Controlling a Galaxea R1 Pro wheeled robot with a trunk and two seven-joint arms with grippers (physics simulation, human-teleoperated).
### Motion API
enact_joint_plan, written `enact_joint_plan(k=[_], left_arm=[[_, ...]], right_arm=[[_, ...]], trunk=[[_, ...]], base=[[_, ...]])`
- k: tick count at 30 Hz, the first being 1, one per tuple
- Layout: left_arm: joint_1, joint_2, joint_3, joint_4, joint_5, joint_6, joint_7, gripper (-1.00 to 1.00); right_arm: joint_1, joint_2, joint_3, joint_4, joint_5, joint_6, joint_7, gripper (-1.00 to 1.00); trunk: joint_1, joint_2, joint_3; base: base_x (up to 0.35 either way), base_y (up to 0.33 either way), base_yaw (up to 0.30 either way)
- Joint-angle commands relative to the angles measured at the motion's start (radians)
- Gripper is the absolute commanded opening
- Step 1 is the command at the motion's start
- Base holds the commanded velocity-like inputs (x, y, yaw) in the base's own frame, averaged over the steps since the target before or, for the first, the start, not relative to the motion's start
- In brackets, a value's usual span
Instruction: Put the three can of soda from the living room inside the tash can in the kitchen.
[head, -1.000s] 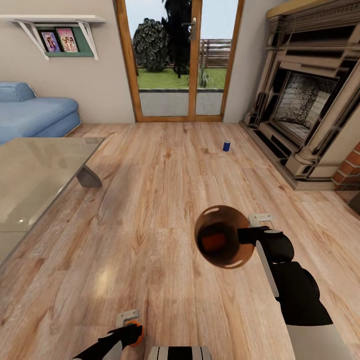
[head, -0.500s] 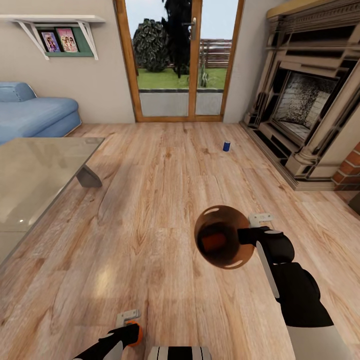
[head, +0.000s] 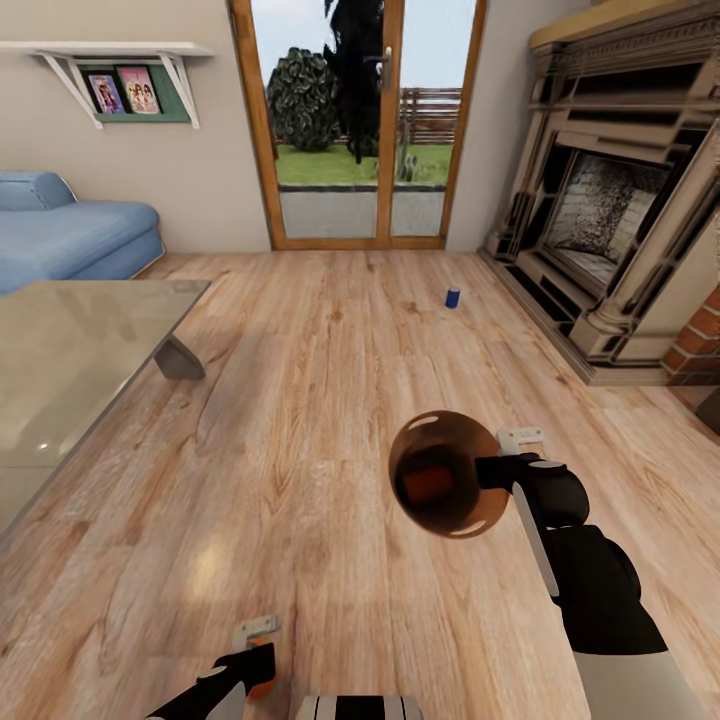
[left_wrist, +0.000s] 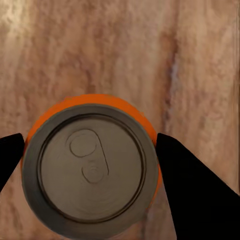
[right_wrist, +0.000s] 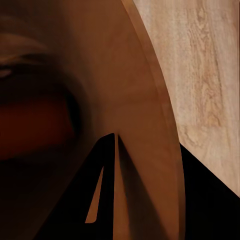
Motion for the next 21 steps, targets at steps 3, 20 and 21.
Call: enact_joint_plan(k=[3, 20, 21], left_arm=[[0.000, 0.000, 0.000, -0.001, -0.003, -0.002, 0.000, -1.00], [0.000, 0.002, -0.001, -0.005, -0.002, -0.003, -0.001, -1.00], [0.000, 0.002, -0.001, -0.005, -0.003, -0.002, -0.002, -1.00]], right_arm=[[0.000, 0.000, 0.000, 0.000, -0.008, 0.000, 0.004, -1.00], [0.000, 0.000, 0.000, 0.000, -0.009, 0.000, 0.004, -1.00], [0.000, 0.000, 0.000, 0.001, -0.009, 0.000, 0.004, -1.00]], trunk=[[-0.001, 0.001, 0.012], [-0.009, 0.005, 0.078], [-0.009, 0.005, 0.081]], base=[[0.000, 0.000, 0.000], [0.000, 0.000, 0.000], [0.000, 0.000, 0.000]])
